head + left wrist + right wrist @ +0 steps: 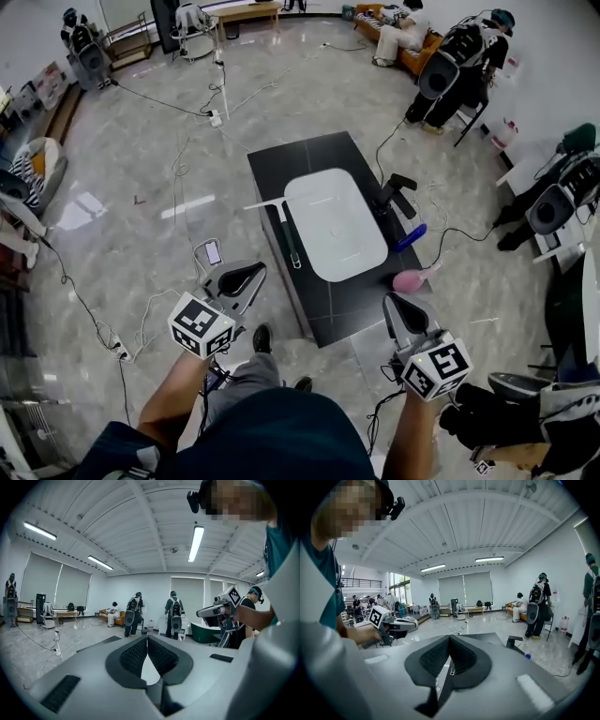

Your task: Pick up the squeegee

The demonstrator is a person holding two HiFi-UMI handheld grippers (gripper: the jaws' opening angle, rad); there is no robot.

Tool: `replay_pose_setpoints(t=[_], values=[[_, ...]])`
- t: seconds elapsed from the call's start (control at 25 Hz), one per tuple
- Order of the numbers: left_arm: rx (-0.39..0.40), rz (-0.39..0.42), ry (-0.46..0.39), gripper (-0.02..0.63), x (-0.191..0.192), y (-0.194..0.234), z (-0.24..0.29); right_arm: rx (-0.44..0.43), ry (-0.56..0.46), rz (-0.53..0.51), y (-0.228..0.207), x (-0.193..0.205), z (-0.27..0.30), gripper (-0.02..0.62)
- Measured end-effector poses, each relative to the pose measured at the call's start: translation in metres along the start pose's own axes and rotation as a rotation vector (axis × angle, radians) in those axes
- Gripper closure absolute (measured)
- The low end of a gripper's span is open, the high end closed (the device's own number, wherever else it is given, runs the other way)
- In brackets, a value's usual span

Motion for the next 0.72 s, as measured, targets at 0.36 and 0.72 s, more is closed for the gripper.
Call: replay_pose_setpoints(t=[0.36,0.72], values=[[0.076,-0.011,0.051,0.598,-0.003,0.067,0.058,0.069,0.010,0.022,-0.017,-0.014,0.055,0.584],[0.152,-0.023,0.088,0.598,0.004,0.117,0.101,0.143,0.027,0.015,-0.025,-0.027,0.092,0.584]])
Point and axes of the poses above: the fingertips, and each gripper's own axes: z forward along the fingers, y to its left, x out of its underside, the point moved 6 cm from there along -z, backward along the fingers, and after that the axes turned 2 degrees about -z, right-handed, at the moved point
